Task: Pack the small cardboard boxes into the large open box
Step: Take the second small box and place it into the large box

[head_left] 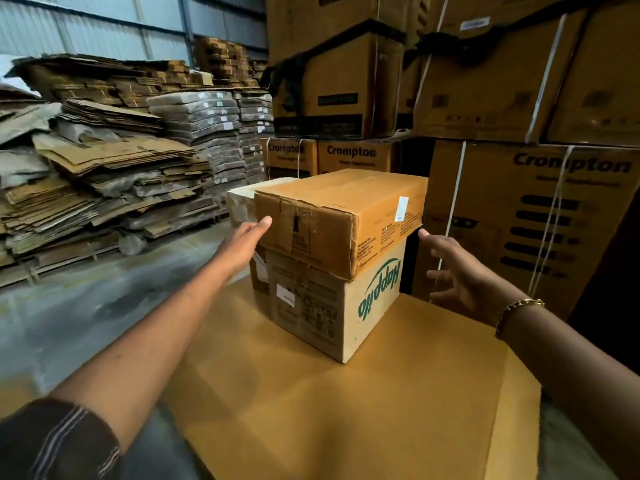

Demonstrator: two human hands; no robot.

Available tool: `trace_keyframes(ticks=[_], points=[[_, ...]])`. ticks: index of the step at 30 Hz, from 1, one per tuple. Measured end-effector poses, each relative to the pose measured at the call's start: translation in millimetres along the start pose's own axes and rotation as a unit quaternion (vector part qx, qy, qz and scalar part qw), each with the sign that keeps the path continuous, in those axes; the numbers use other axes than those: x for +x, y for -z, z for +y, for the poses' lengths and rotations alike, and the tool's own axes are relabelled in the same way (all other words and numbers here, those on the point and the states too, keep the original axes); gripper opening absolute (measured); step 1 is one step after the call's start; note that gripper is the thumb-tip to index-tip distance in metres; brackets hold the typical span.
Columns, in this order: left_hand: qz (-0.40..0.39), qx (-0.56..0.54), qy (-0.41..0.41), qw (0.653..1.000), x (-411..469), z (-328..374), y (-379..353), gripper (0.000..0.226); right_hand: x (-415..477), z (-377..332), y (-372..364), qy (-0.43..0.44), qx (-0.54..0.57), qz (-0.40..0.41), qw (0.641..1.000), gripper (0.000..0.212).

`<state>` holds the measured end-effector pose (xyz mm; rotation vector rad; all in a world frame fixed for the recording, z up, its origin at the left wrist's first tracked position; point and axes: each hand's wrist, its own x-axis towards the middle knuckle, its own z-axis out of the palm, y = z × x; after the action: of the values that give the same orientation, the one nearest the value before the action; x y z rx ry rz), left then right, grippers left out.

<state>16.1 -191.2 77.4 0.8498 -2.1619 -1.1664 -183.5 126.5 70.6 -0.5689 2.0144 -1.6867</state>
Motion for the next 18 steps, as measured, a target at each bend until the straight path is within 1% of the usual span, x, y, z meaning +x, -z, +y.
trace_keyframes(ticks=[2,5,8,10,14,18], points=[[-0.012,-0.037,0.017,0.999,44.4,-12.3,7.9,0.073,20.7,-2.8,-21.7,-0.022,0.018,0.011,1.0,0.085],[-0.047,-0.084,0.052,0.994,108.3,-26.6,18.7,0.084,49.3,-9.1,-51.1,-0.07,0.07,0.023,0.995,0.092],[-0.071,-0.112,0.099,0.986,163.7,-36.3,27.1,0.091,73.5,-16.4,-76.0,-0.11,0.1,0.022,0.989,0.112],[-0.095,-0.126,0.121,0.98,194.3,-38.6,29.9,0.095,86.2,-20.3,-89.8,-0.126,0.118,0.038,0.984,0.12],[-0.165,-0.14,0.147,0.965,243.3,-44.4,26.3,0.119,107.7,-21.9,-111.9,-0.147,0.139,0.075,0.977,0.126],[-0.239,-0.186,0.184,0.935,277.2,-50.7,19.0,0.114,122.2,-20.0,-125.9,-0.17,0.138,0.081,0.972,0.138]])
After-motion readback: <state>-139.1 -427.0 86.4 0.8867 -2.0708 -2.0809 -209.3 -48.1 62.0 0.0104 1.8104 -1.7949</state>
